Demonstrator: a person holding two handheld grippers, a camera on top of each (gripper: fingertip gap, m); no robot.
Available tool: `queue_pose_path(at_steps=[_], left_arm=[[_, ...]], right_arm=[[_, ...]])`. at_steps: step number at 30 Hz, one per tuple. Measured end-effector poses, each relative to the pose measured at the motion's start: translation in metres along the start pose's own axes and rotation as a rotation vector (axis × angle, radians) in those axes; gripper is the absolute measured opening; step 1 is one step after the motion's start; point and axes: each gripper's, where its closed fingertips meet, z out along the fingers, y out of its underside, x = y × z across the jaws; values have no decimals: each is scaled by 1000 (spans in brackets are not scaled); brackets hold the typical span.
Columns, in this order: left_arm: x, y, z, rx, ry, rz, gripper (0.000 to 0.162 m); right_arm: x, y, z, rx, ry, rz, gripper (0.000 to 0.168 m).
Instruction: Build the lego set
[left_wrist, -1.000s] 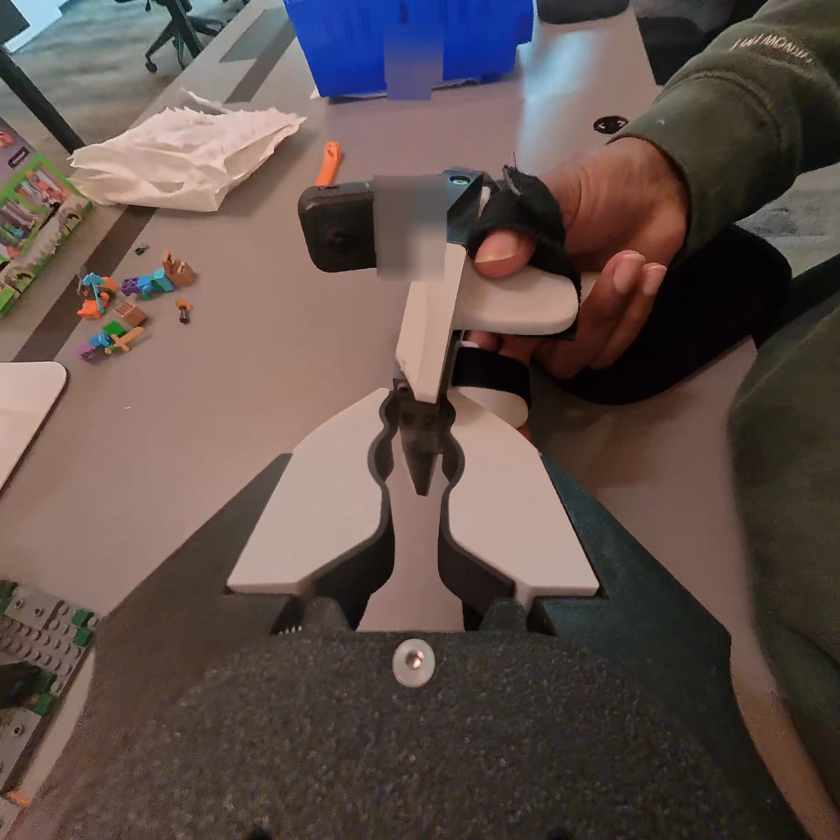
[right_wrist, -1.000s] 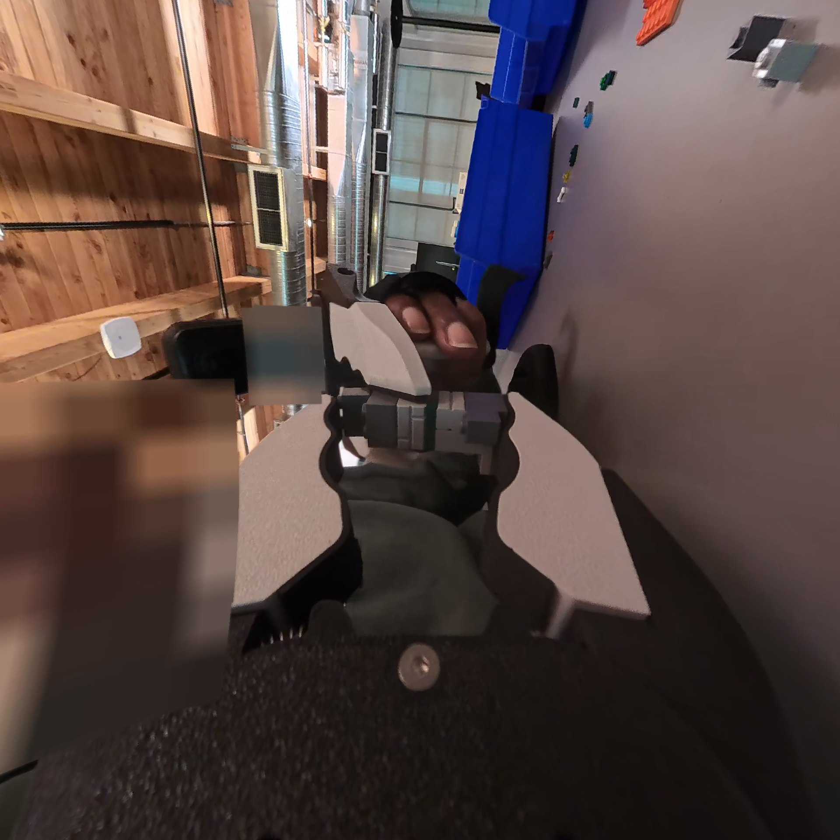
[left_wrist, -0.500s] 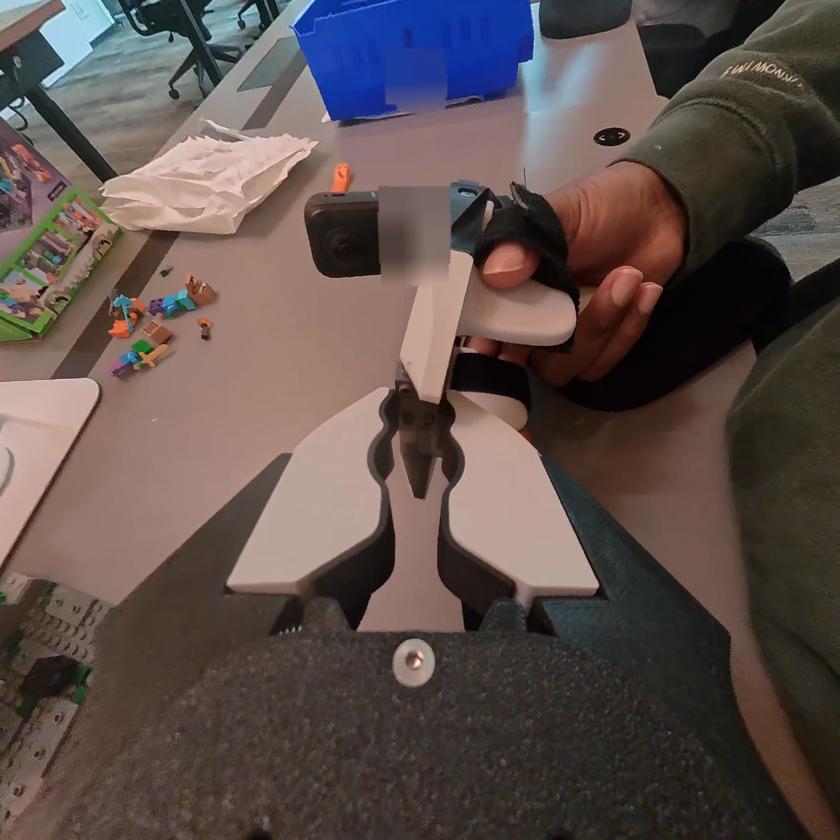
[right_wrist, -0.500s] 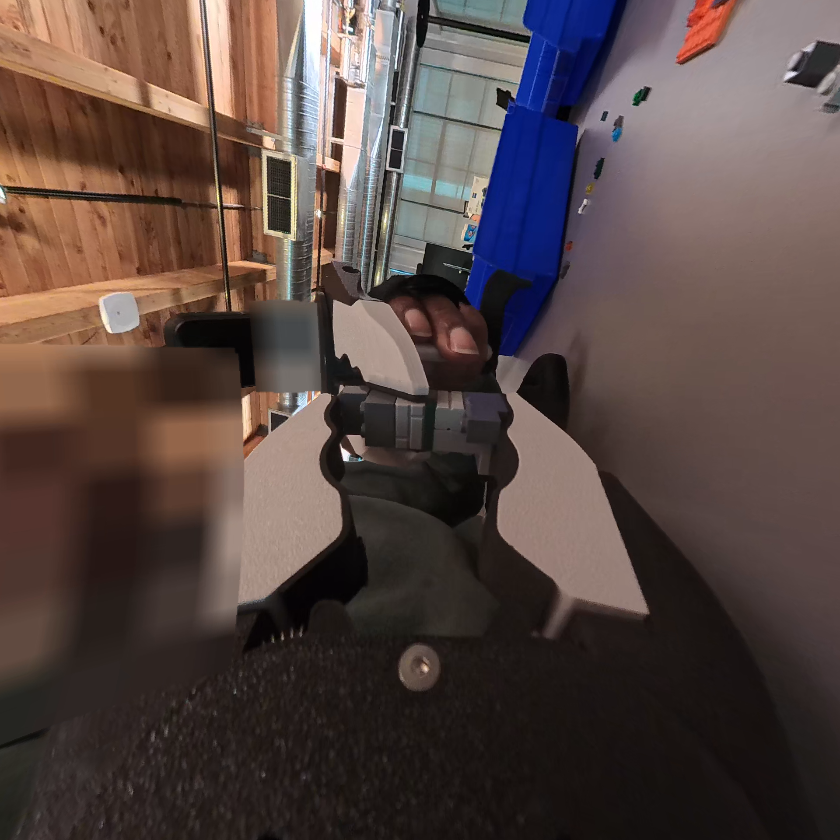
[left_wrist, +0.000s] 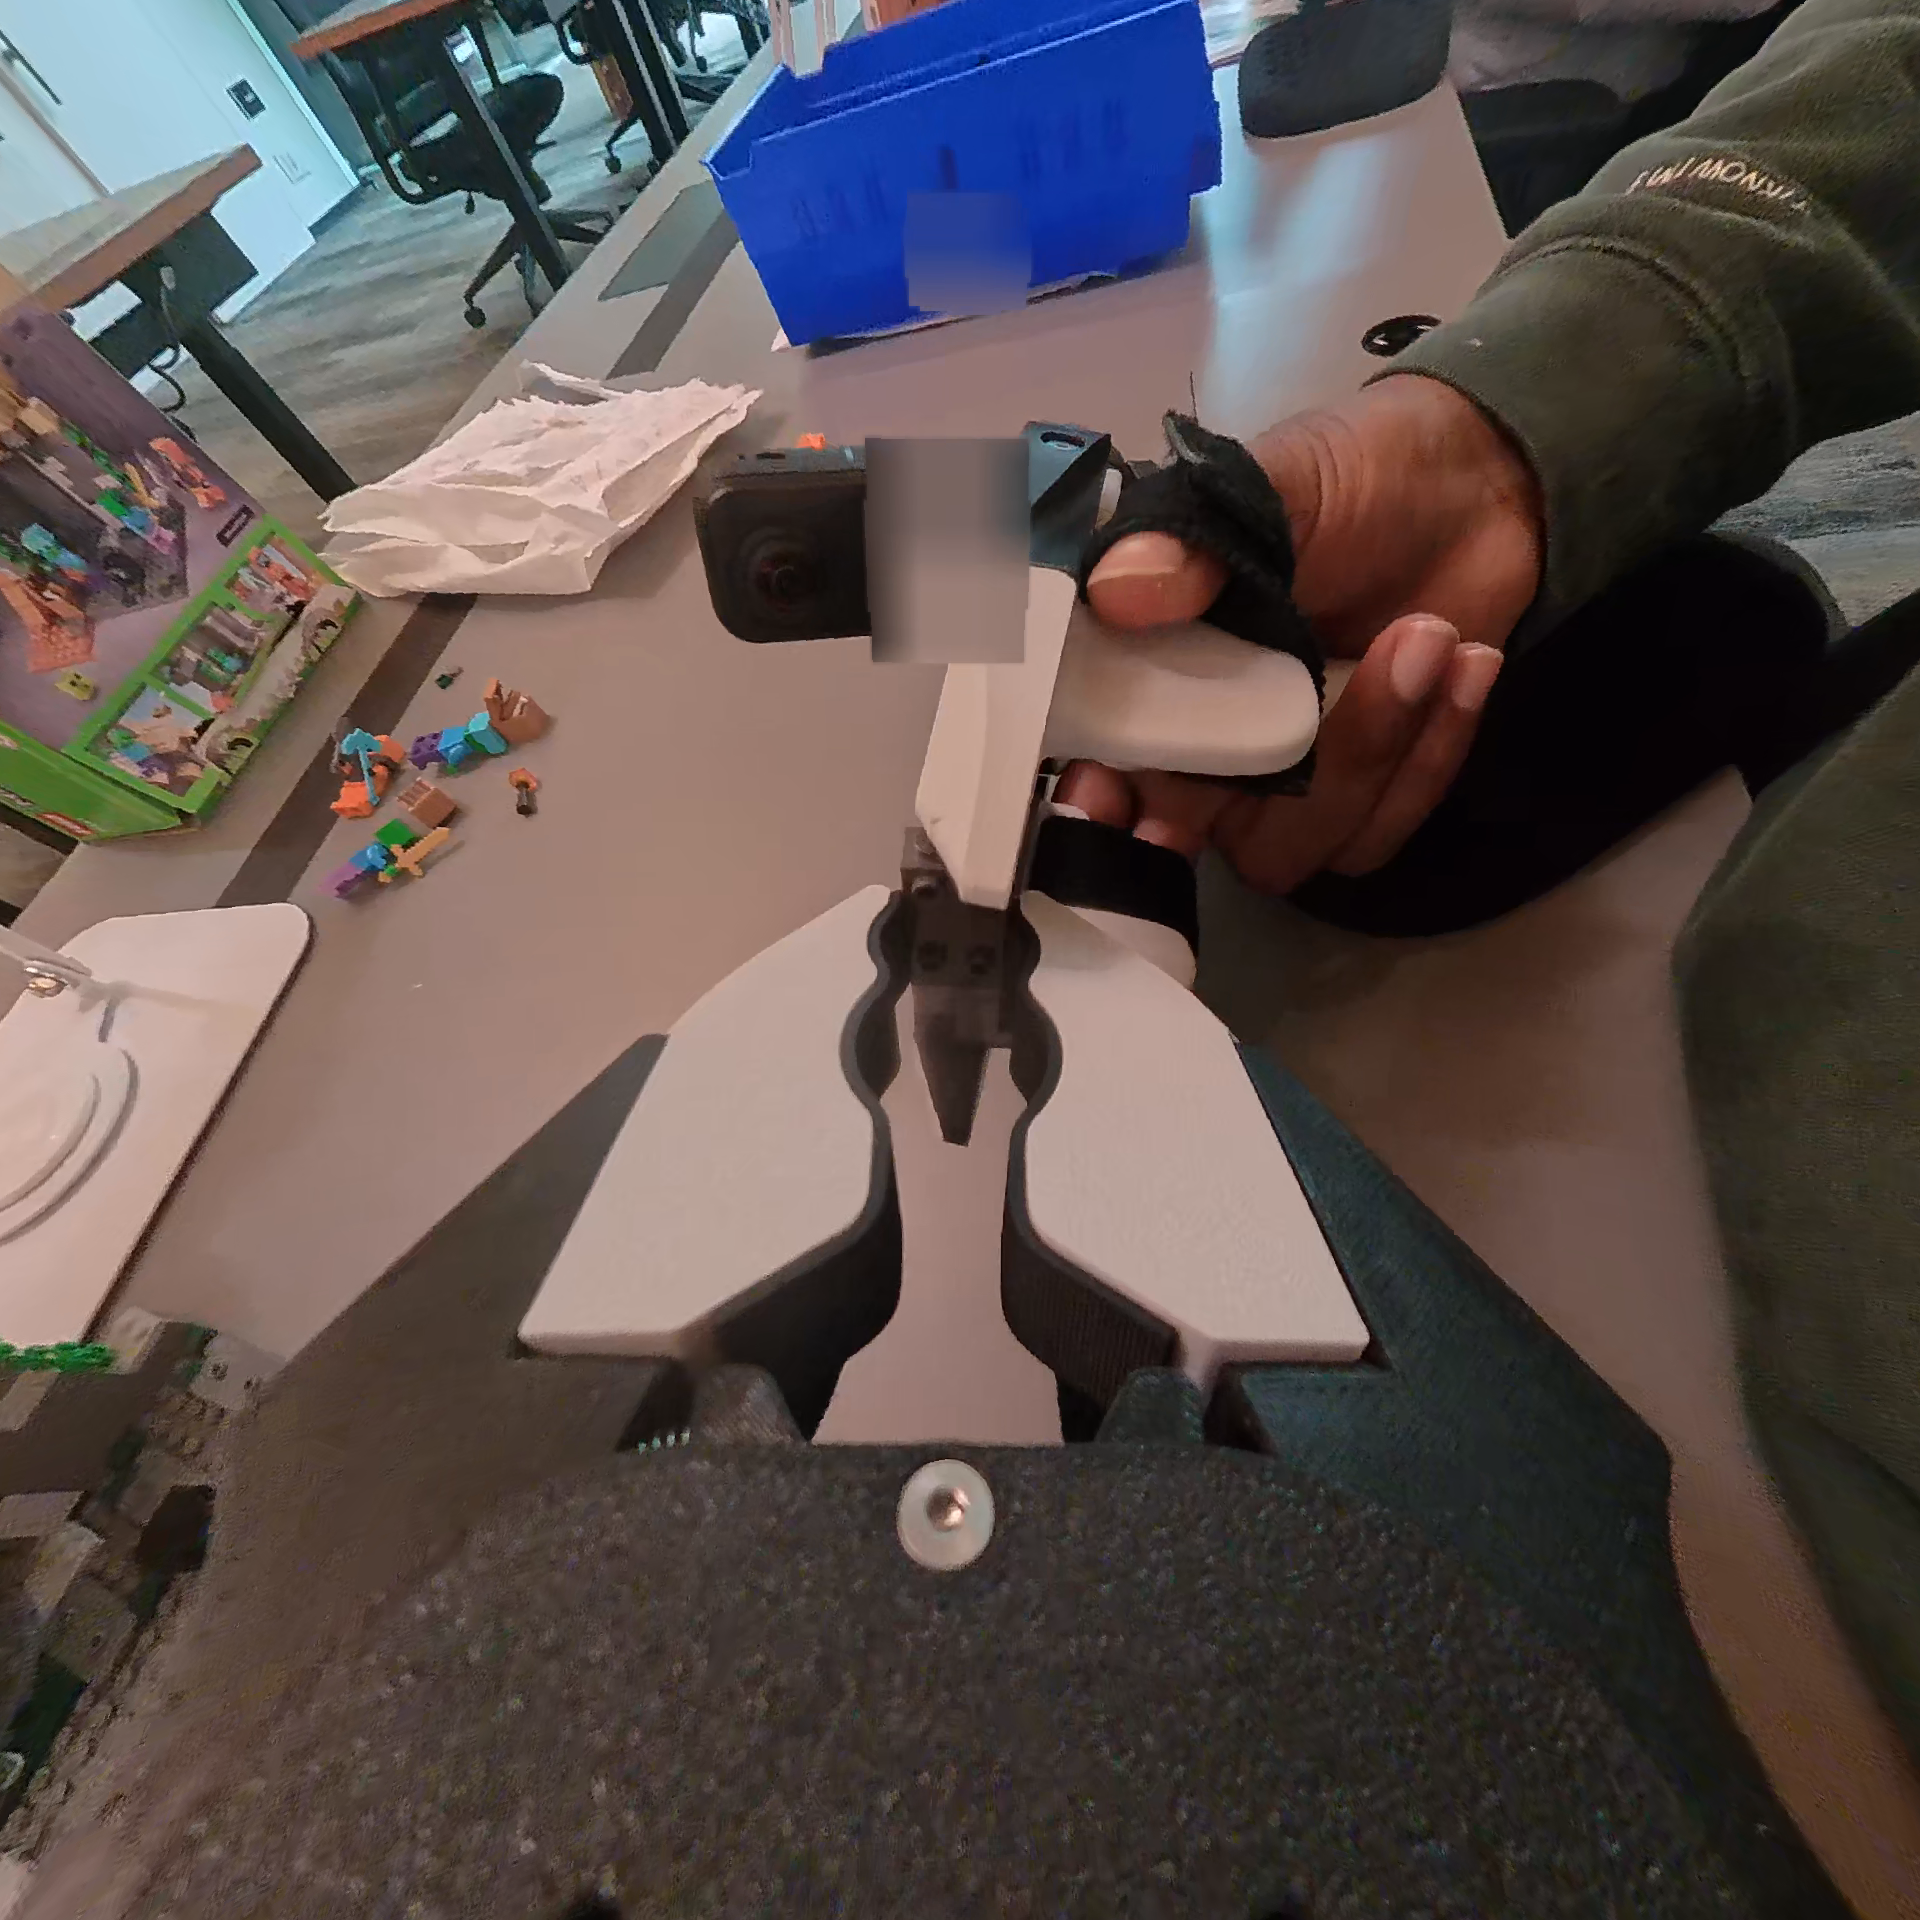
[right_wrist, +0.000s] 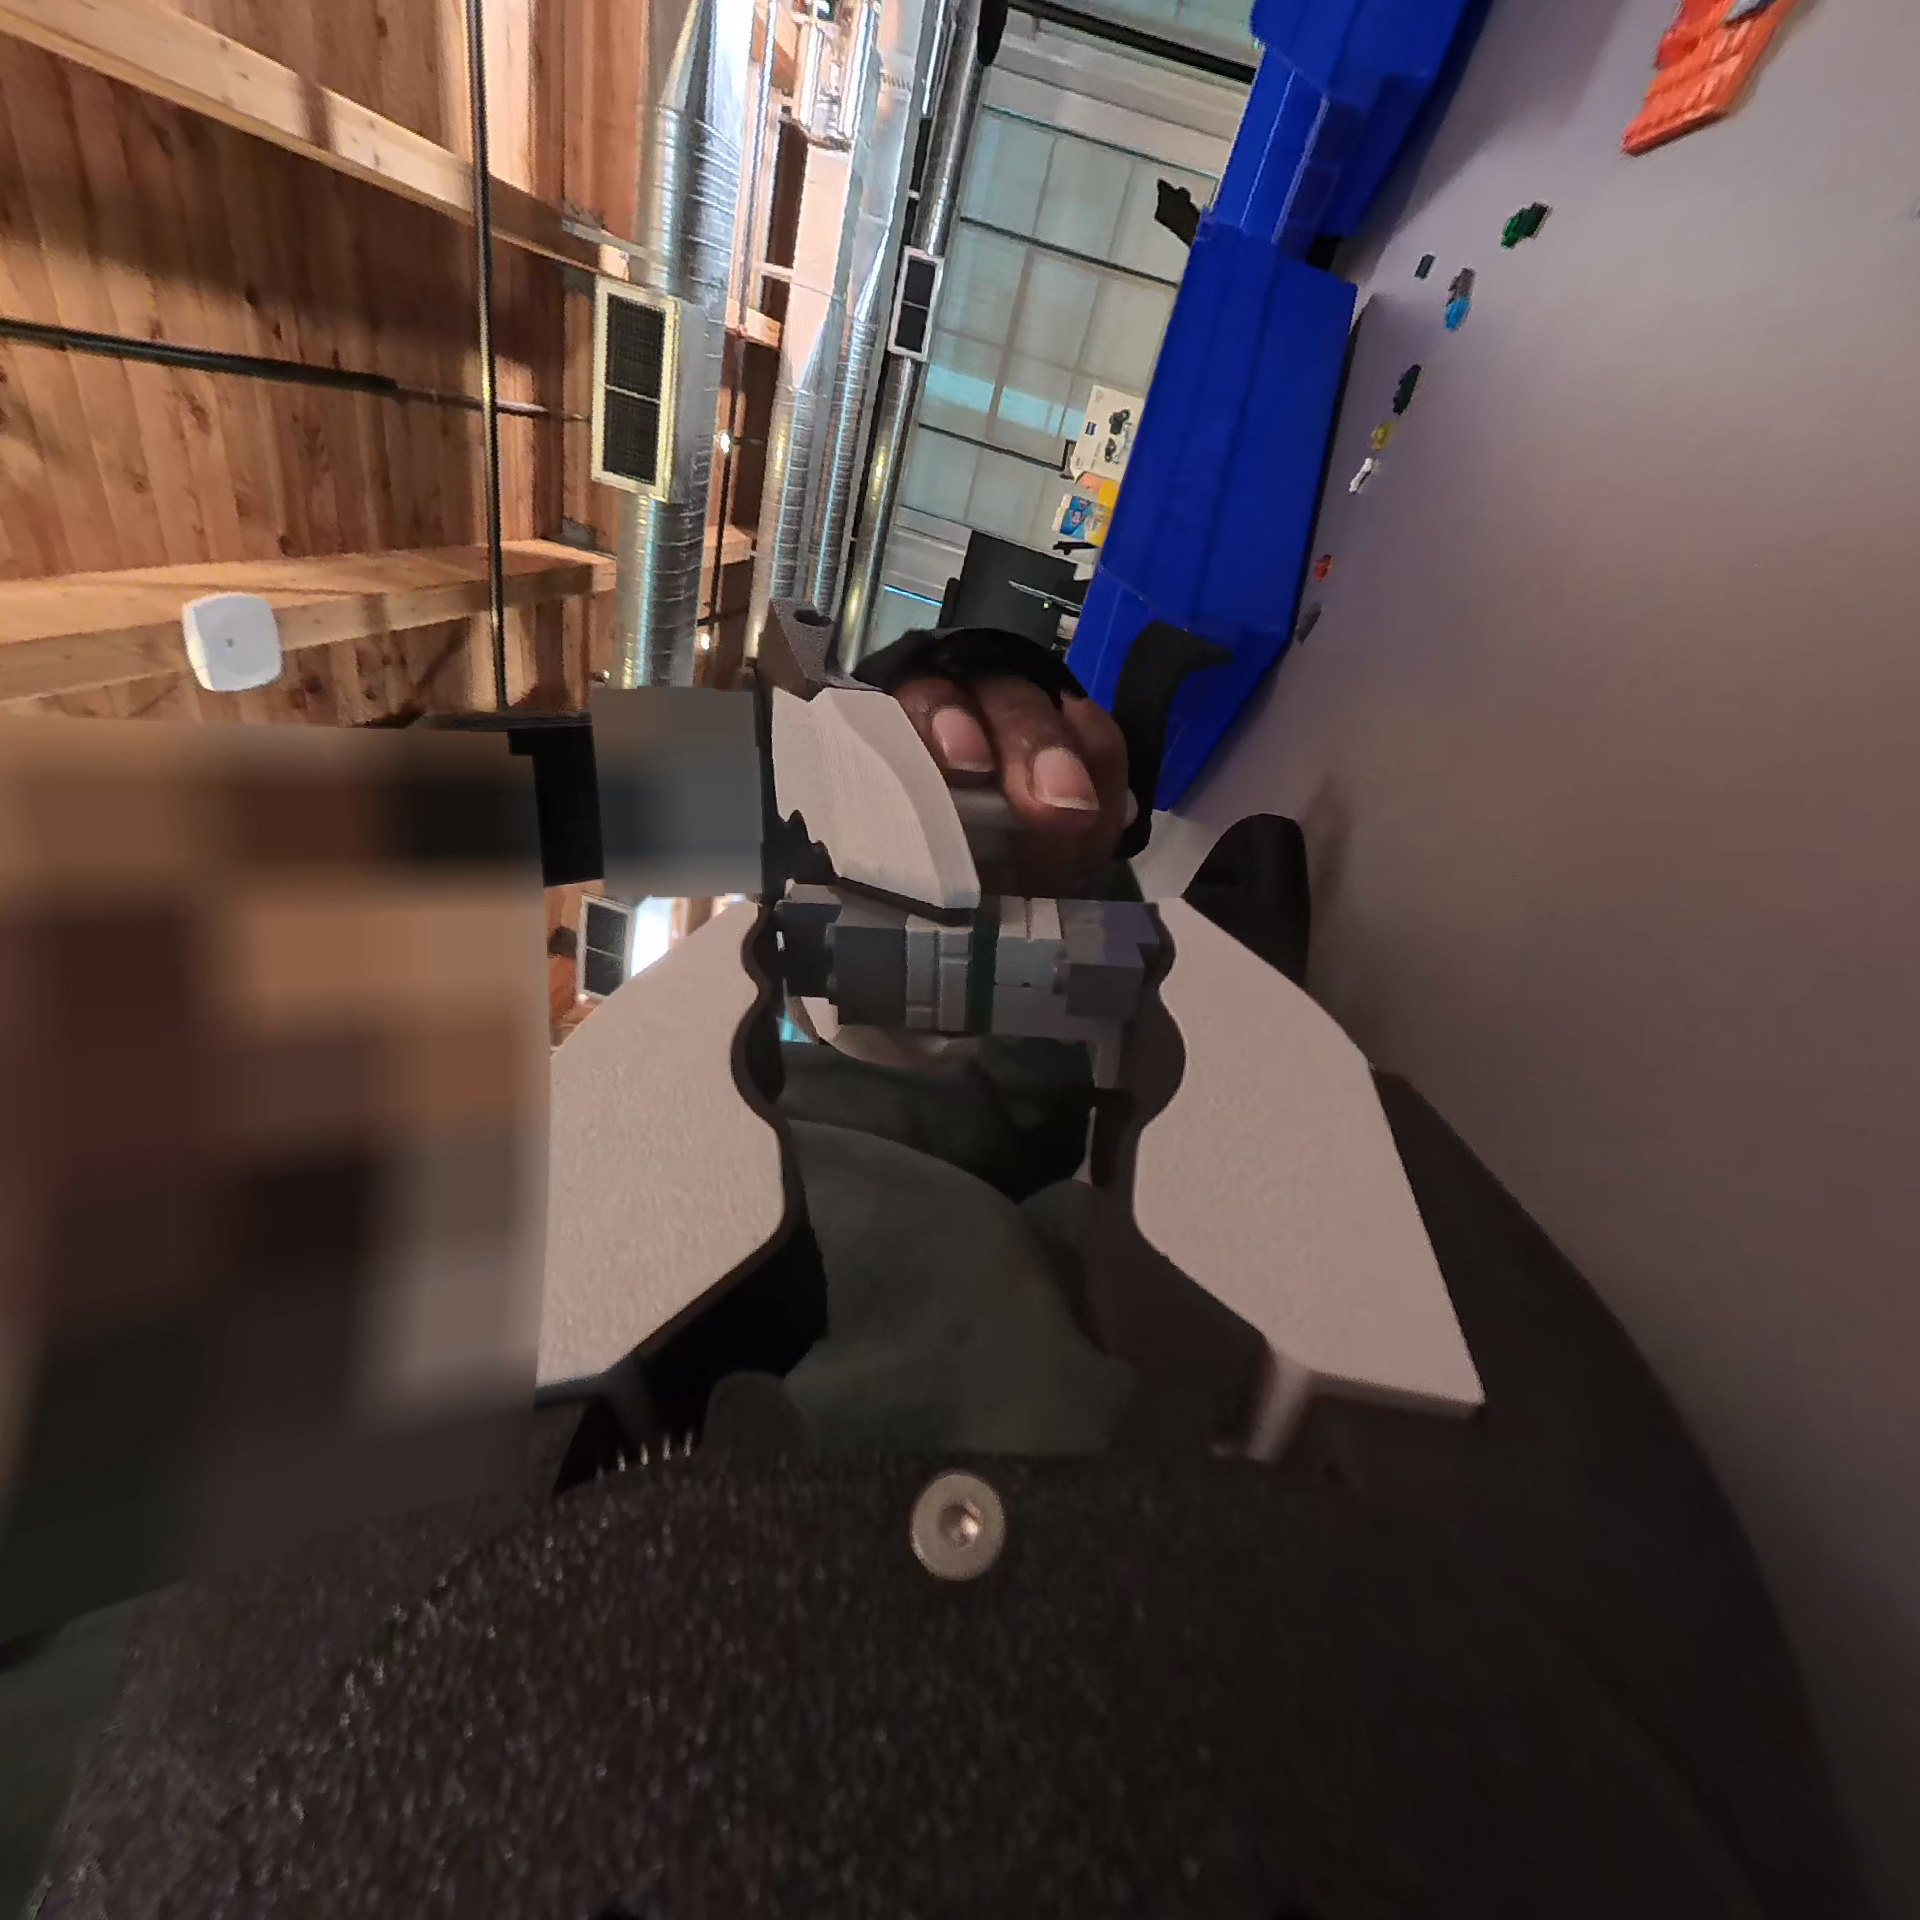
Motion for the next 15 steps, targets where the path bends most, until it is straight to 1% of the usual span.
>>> queue_pose_path(at_steps=[1, 8, 11, 12, 15], left_arm=[[0, -1, -1, 7, -1, 0, 17], [-1, 5, -7, 20, -12, -26, 17], [0, 10, -8, 38, 24, -98, 17], [1, 12, -8, 45, 51, -136, 17], [3, 17, -9, 57, 138, -242, 17]], right_arm=[[-1, 0, 0, -6, 3, -12, 66], [3, -3, -9, 4, 64, -87, 75], [5, -10, -16, 16, 102, -155, 73], [4, -13, -19, 12, 120, -199, 71], [-2, -20, -31, -59, 198, -433, 63]])
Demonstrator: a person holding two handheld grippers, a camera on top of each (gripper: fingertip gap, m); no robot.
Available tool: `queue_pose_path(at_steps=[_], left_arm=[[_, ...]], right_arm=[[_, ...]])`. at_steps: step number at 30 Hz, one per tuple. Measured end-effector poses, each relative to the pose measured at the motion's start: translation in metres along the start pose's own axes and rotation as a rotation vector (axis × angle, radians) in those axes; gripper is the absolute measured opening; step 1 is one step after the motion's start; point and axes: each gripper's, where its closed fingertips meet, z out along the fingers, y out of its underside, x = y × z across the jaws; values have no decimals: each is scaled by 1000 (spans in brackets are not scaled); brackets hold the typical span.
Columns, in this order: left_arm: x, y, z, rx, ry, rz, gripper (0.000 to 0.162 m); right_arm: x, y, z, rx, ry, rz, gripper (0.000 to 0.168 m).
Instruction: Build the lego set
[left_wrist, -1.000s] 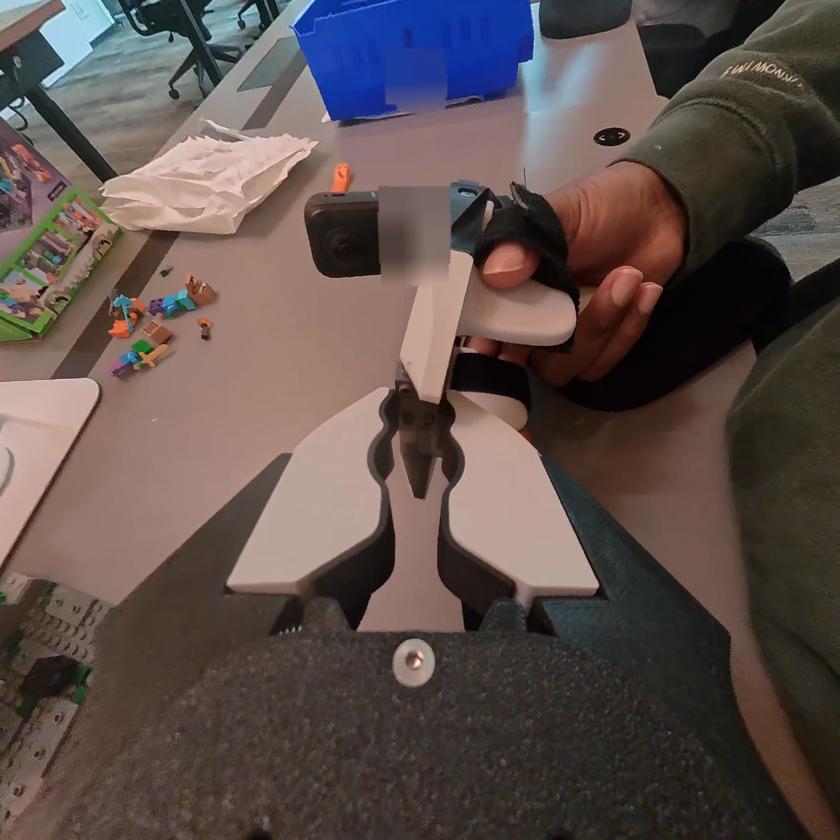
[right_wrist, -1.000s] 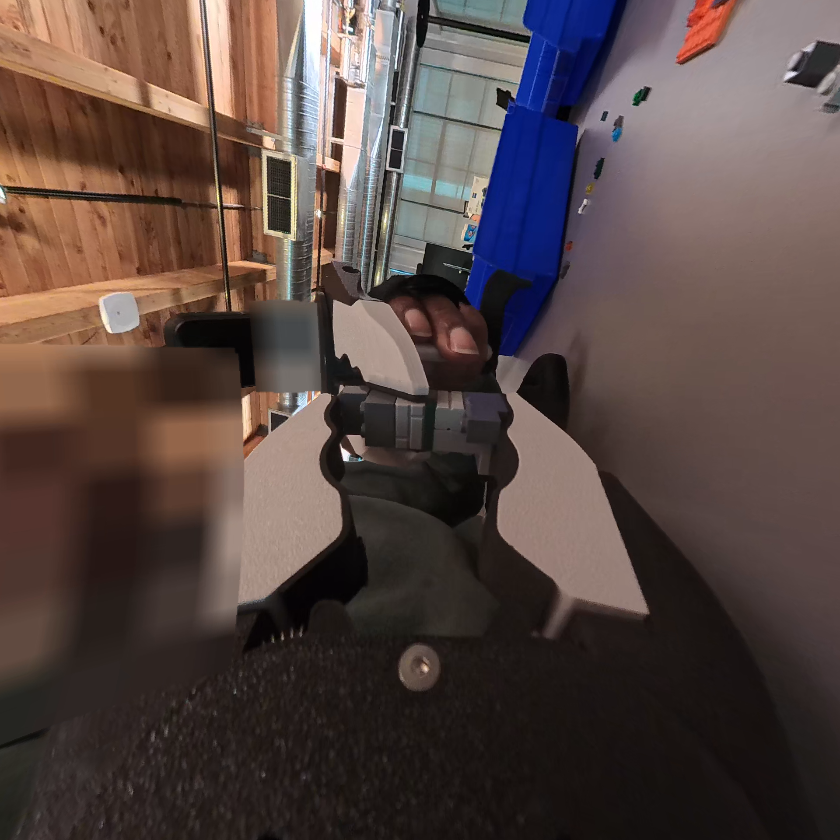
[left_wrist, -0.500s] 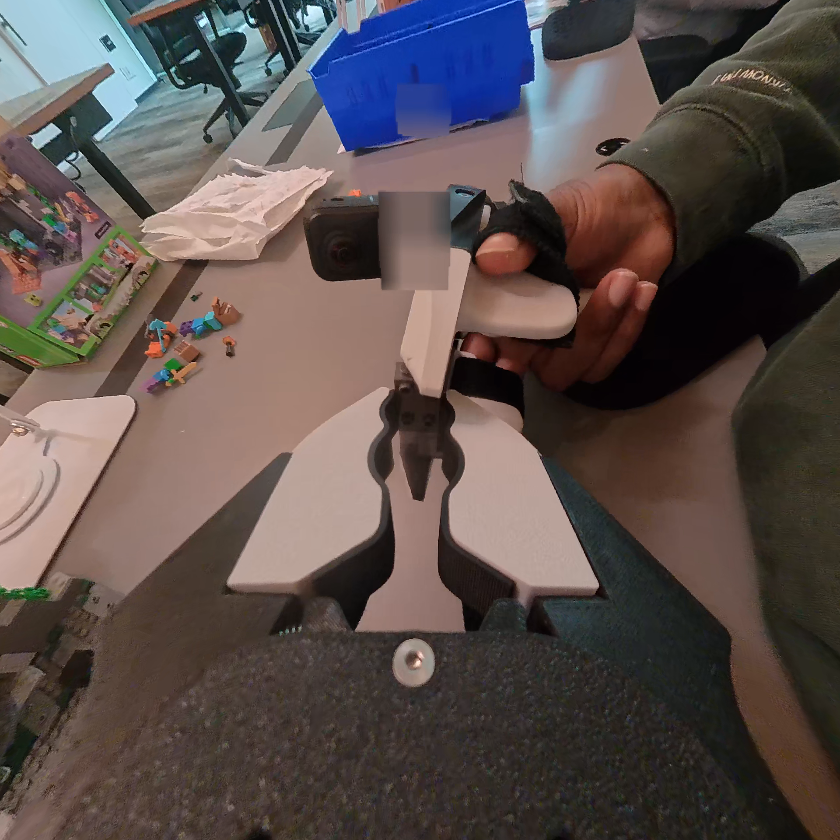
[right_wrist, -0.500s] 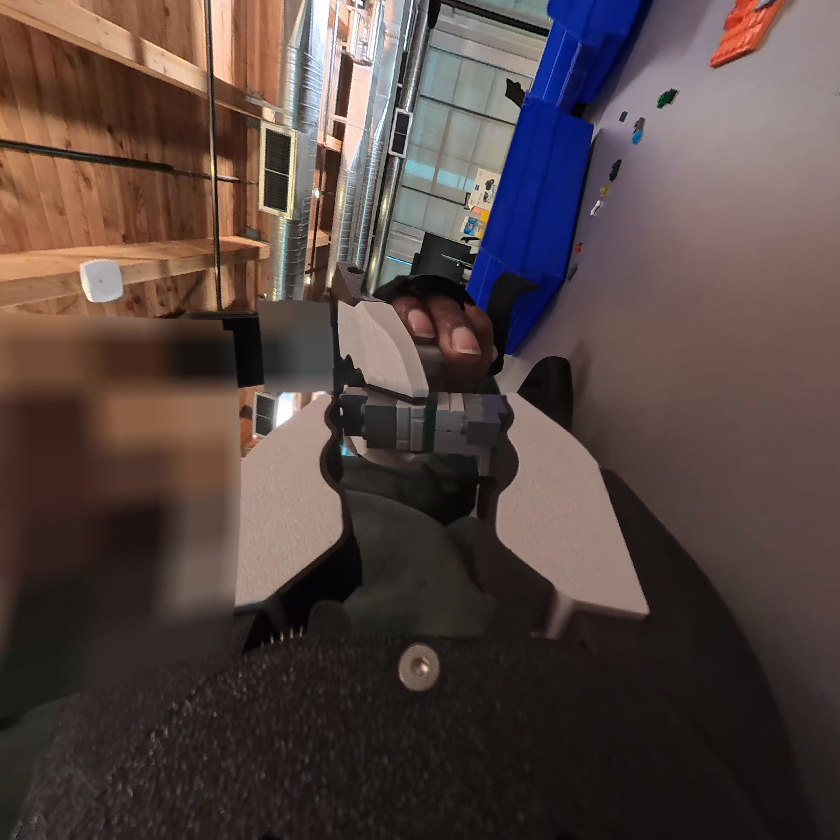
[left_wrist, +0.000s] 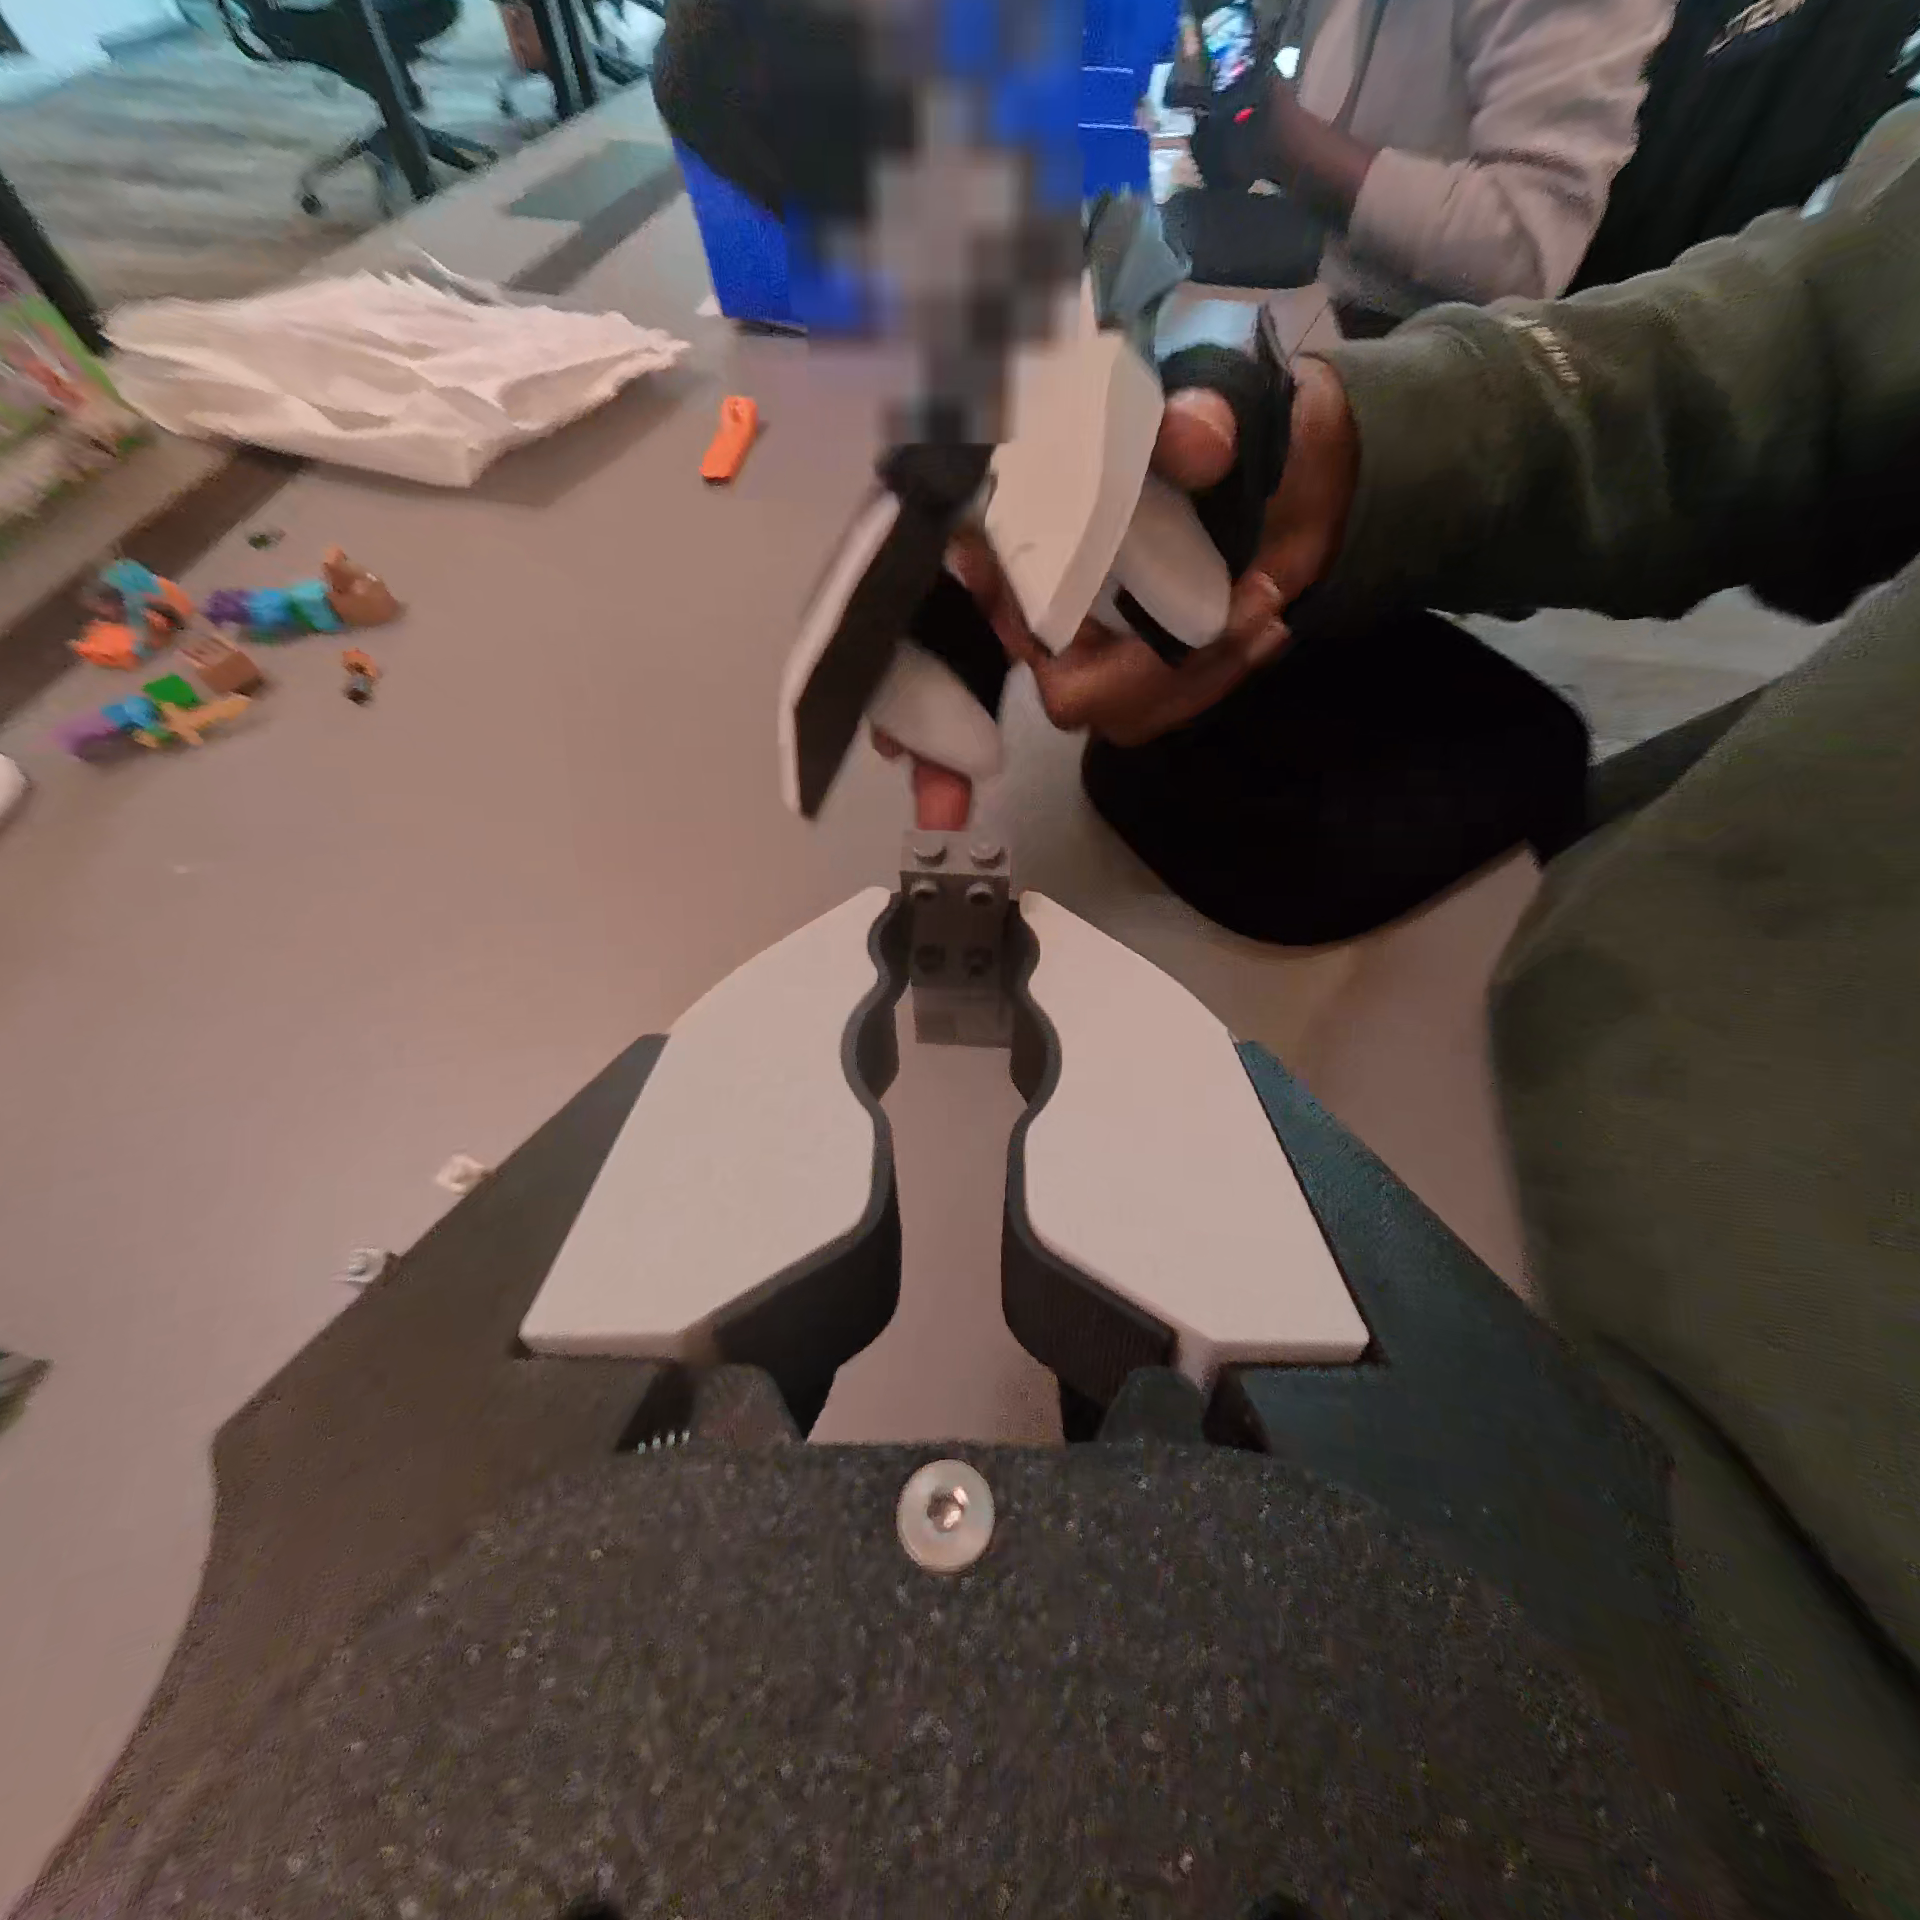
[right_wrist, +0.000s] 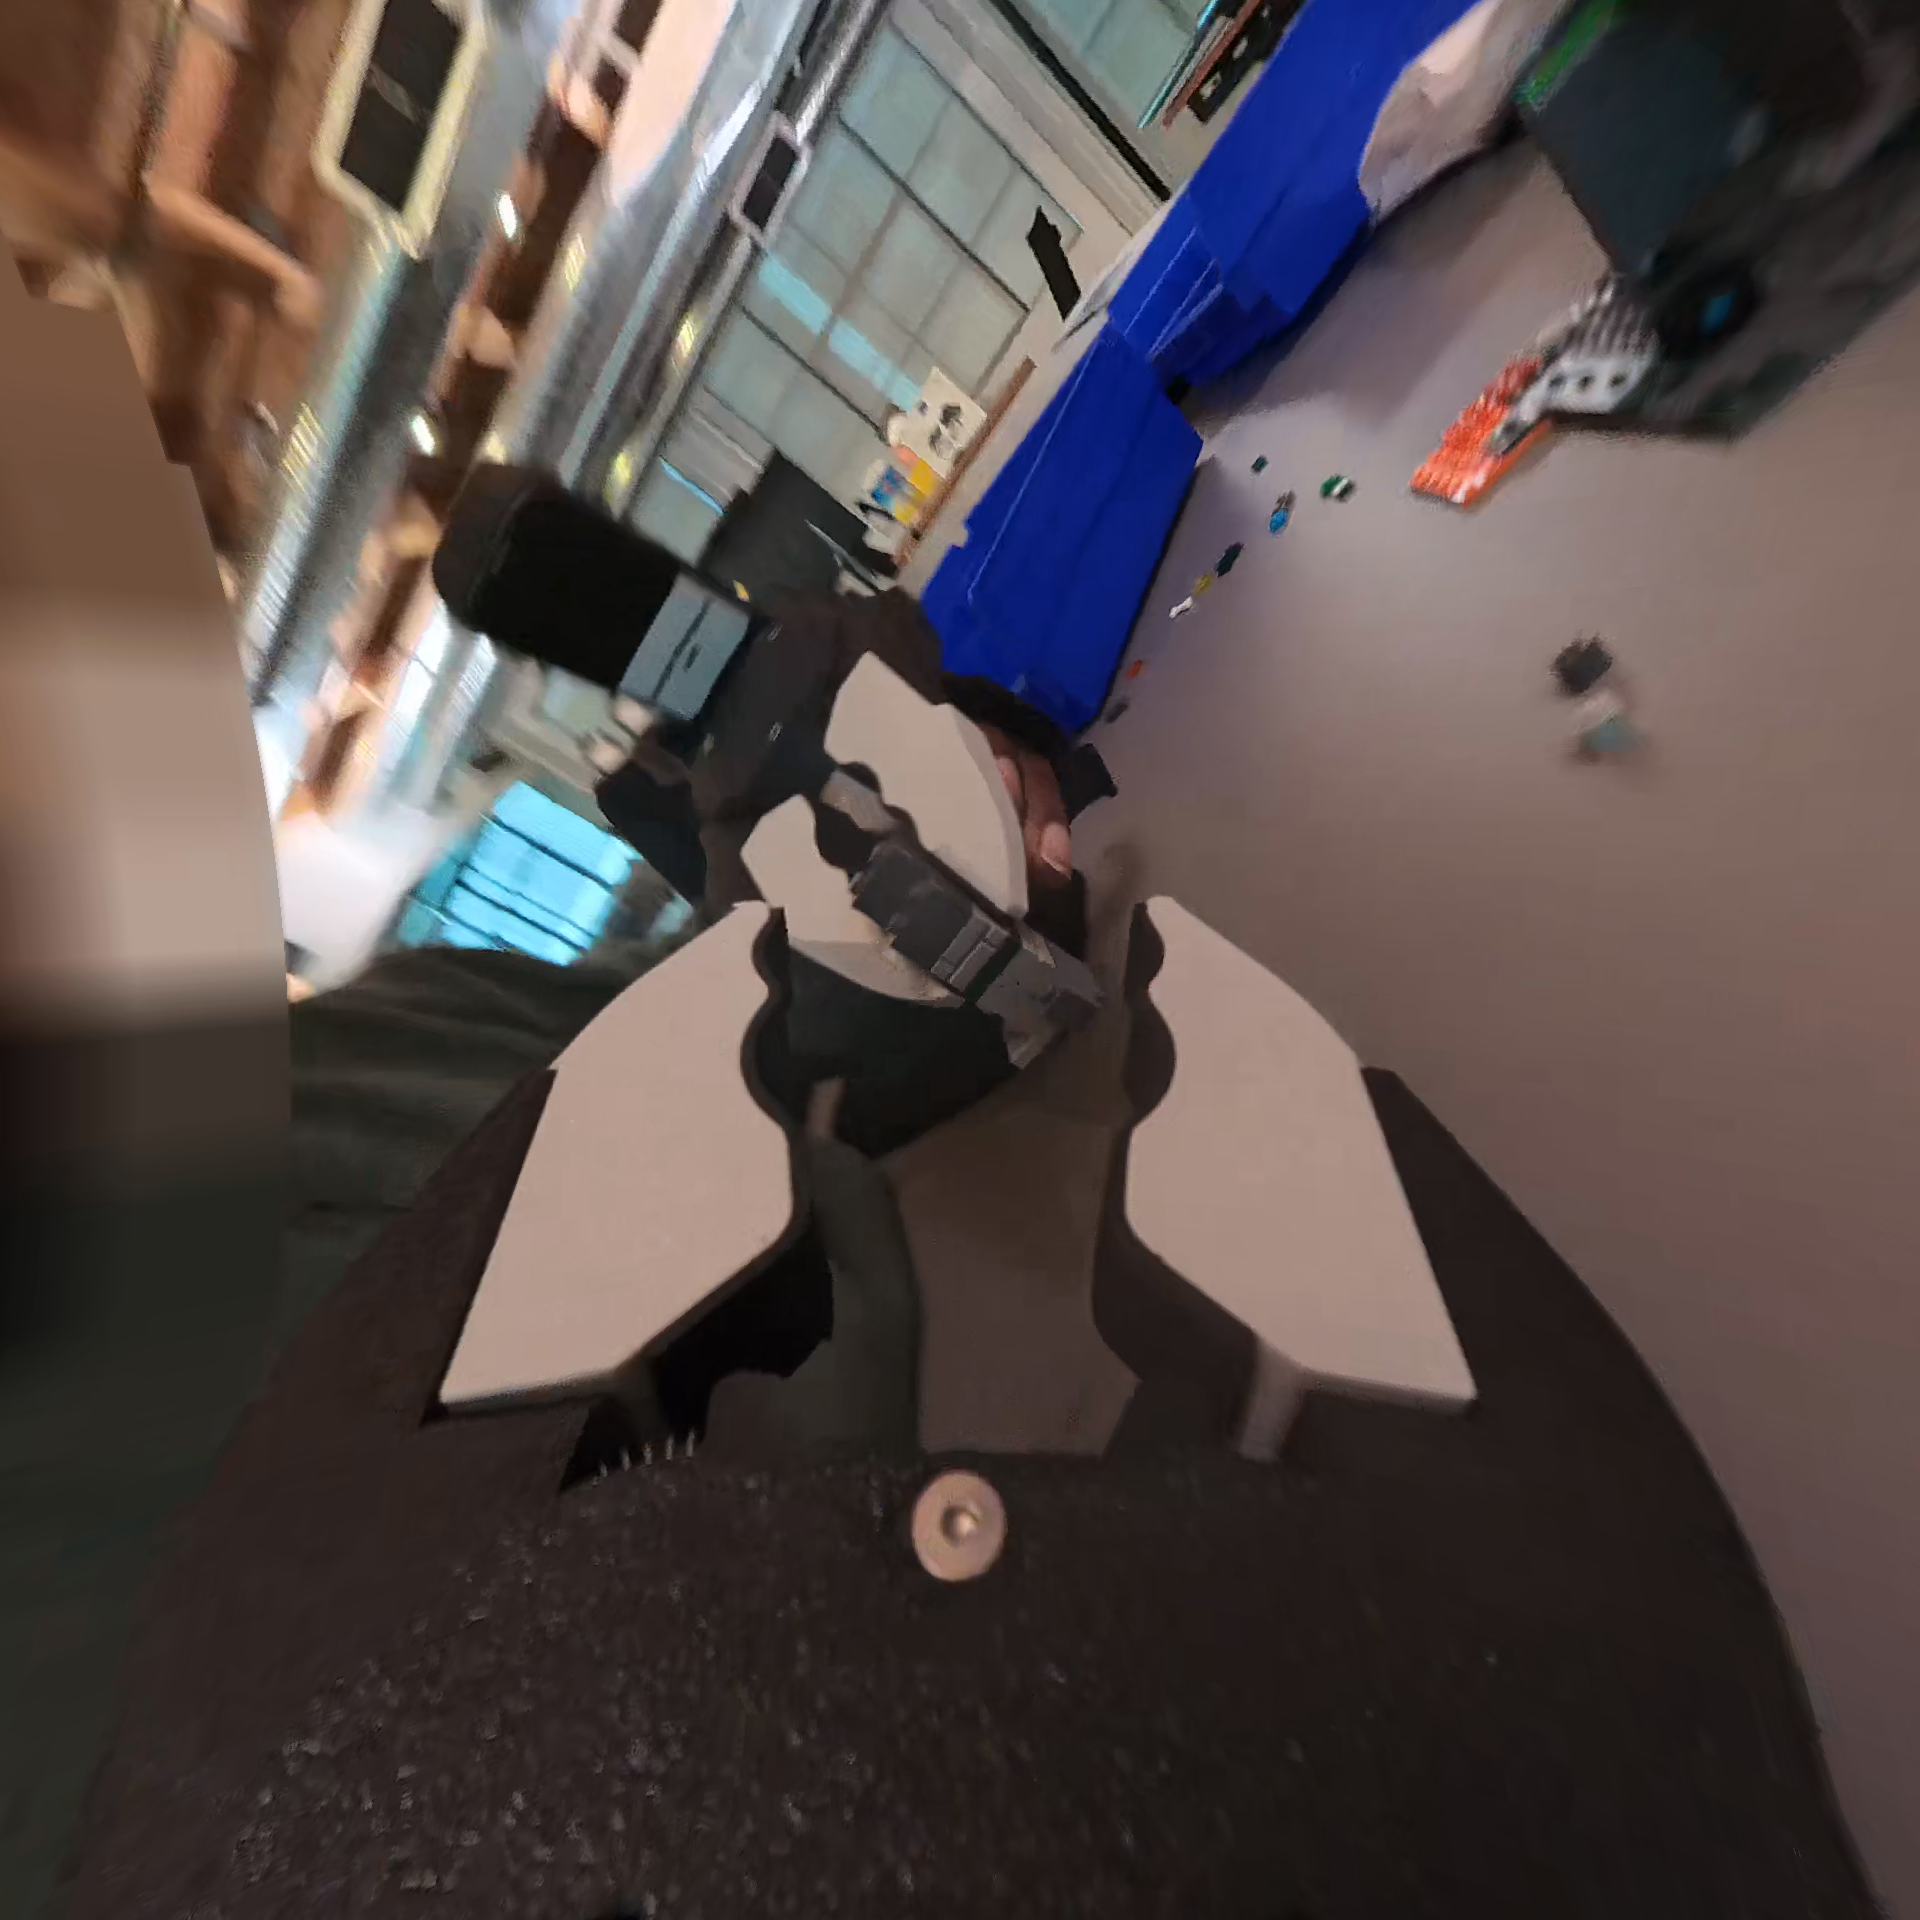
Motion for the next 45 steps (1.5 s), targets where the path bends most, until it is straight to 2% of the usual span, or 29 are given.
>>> queue_pose_path(at_steps=[5, 10, 17, 19, 23, 29, 35, 45], left_arm=[[-1, 9, 8, -11, 127, -168, 17], [-20, 28, 20, -52, 125, -234, 17], [-54, 59, 35, -176, 20, -127, 17], [-53, 61, 35, -173, 21, -117, 17], [-50, 67, 31, -198, 4, -85, 28], [-47, 65, 12, -183, -65, -64, 32], [-61, 71, -15, -175, -254, -52, 25], [-67, 74, -21, -120, -271, -123, 23]], right_arm=[[5, -9, -11, -164, 115, -386, 54], [25, -6, -2, -310, 200, -628, 49], [65, -15, 0, -356, 306, -671, 45], [75, -19, -1, -363, 332, -676, 44], [87, -26, 3, -397, 342, -678, 40], [106, -37, 25, -536, 367, -753, 35], [132, -23, 52, -712, 417, -793, 29], [145, -9, 67, -766, 447, -785, 24]])
